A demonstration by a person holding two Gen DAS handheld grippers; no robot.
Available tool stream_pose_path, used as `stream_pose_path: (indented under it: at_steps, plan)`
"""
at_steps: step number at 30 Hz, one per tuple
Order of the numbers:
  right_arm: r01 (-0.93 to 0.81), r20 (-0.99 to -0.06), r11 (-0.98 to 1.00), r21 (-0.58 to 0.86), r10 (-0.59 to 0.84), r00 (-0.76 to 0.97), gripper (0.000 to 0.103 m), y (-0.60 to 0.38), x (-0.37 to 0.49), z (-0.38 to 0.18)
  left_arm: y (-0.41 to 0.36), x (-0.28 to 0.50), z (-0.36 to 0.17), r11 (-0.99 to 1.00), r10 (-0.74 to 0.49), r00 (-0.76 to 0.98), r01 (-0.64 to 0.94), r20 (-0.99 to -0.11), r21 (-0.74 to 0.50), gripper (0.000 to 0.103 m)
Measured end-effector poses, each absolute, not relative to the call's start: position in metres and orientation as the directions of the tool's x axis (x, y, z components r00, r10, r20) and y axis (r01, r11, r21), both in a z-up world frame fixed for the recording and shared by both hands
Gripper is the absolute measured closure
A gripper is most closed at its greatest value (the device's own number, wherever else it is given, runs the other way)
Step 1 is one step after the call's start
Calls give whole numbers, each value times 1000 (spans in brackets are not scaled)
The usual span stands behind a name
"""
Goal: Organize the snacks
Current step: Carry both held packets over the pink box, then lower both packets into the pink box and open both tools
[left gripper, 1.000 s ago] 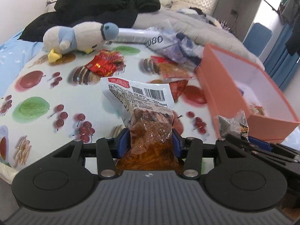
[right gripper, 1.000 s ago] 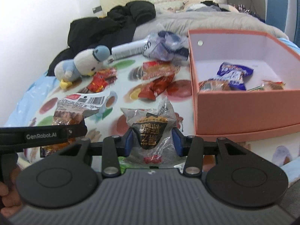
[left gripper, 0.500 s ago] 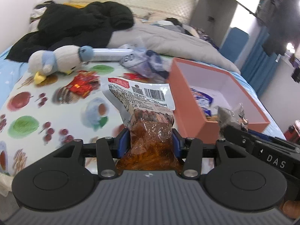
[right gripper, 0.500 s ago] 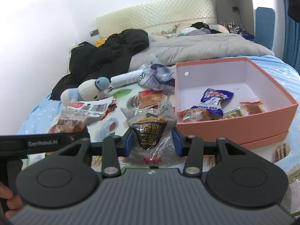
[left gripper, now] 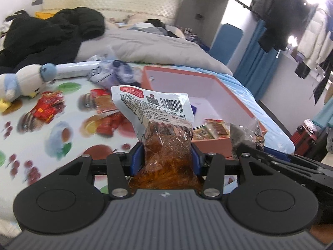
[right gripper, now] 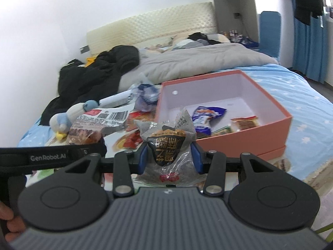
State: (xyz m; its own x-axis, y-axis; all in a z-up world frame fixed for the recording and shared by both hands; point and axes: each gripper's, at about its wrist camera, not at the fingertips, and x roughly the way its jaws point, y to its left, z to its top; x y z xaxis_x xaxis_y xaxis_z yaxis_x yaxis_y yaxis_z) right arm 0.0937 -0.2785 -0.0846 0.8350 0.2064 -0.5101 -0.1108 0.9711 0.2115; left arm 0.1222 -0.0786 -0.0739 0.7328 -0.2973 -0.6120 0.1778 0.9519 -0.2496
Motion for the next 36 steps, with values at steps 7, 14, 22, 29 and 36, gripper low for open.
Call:
stream_pose_path:
  at_steps: [7,14,22,29,36]
  plan:
    - [-68,-511,974,217,172,842,56,-302,118,-90,-104,160,-75,941,-334,722,222,-606,-253,50]
    - [-58,-506,971,231,171,845,56,-319,148,-94,-127,208,-77,938,-346,705,236,-619,-254,50]
    - [-47,-521,966,256,178,835,56,-334,195,-108,-154,273,-89,935,-354,677,265,-645,-236,50]
    - [-22,-539,968,250,158,827,56,-346,237,-124,-173,323,-110,930,-365,639,287,-677,-230,50]
    - [5,-587,965,263,156,795,55,-354,261,-147,-181,347,-130,926,-370,610,302,-700,-226,50]
